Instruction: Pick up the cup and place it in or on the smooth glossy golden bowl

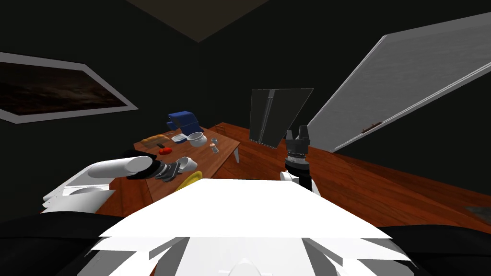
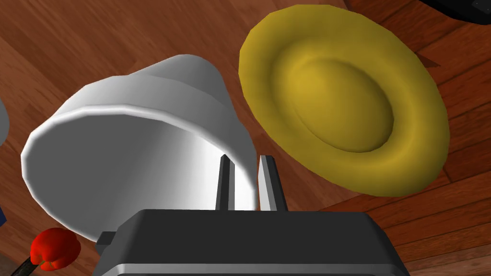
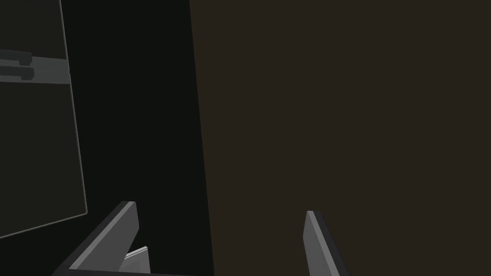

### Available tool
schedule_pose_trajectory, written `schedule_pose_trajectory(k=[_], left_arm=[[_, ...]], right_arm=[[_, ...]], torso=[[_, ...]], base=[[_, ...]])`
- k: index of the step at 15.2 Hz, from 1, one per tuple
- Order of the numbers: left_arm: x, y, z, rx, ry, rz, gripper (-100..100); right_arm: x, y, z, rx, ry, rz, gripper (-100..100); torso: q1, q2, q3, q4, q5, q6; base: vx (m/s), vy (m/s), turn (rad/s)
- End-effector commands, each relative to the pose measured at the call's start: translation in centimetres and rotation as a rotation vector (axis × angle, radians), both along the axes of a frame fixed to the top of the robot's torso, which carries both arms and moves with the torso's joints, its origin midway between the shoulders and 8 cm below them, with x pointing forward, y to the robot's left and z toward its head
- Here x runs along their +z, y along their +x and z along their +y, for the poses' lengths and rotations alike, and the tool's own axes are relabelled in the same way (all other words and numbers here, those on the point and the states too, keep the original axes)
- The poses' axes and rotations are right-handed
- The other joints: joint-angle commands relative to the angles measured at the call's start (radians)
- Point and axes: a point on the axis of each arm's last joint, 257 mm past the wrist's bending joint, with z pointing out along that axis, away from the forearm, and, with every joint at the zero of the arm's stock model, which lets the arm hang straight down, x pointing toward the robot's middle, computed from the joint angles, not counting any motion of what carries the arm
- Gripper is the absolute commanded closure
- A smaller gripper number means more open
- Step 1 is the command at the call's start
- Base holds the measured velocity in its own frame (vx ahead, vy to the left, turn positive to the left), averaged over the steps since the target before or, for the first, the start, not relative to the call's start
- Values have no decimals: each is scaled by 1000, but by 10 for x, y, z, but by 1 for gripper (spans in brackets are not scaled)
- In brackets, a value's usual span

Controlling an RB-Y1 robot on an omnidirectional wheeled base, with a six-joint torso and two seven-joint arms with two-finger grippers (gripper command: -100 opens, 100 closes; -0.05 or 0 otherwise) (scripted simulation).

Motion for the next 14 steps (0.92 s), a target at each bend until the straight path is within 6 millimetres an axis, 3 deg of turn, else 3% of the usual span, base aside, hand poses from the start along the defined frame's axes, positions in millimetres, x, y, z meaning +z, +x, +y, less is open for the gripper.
schedule_pose_trajectory(k=[1,10,14], left_arm=[[9,-2,-4,-16,0,5,100],[49,-13,-22,-92,0,34,100],[55,-13,-25,-107,1,41,100]], right_arm=[[0,0,0,0,0,0,0],[0,0,0,0,0,0,0],[0,0,0,0,0,0,0]], torso=[[0,0,0,0,0,0],[-1,1,0,0,-1,1],[-3,-1,-1,-1,-2,1]], base=[[-72,-12,66],[-86,-9,85],[-64,-13,65]])
